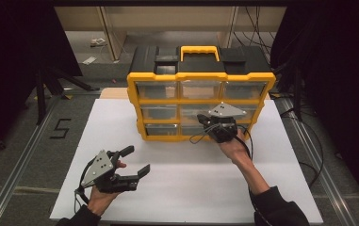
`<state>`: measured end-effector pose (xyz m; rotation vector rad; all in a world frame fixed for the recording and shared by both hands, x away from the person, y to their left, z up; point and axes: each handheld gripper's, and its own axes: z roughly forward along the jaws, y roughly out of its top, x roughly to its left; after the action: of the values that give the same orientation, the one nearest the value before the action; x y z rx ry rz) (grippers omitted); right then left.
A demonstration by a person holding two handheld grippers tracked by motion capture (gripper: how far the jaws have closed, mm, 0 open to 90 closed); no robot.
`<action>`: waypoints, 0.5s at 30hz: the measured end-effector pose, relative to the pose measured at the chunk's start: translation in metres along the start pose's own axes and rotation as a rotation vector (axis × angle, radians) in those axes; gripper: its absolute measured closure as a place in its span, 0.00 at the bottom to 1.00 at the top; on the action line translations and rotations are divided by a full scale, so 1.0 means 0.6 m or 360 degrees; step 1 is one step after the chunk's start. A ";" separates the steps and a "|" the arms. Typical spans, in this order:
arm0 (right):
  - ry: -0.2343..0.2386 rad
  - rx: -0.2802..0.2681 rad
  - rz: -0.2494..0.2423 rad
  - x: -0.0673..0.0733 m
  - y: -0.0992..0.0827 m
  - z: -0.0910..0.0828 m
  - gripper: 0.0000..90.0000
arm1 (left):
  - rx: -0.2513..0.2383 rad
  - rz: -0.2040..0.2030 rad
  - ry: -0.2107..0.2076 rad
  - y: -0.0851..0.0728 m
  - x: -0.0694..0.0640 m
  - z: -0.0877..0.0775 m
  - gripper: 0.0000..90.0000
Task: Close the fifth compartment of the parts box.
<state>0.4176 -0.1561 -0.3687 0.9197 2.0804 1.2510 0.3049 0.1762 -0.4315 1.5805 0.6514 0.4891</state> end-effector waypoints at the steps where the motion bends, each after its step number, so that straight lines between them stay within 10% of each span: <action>1: 0.0000 0.0000 0.0001 0.000 0.000 0.001 1.00 | 0.0000 0.0000 0.0000 0.000 0.000 0.000 0.18; 15: -0.0012 -0.0006 -0.0001 -0.005 0.004 0.009 1.00 | 0.0001 -0.0001 0.0000 0.000 0.000 0.000 0.18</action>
<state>0.4242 -0.1545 -0.3685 0.9203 2.0718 1.2488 0.3050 0.1763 -0.4316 1.5809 0.6519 0.4881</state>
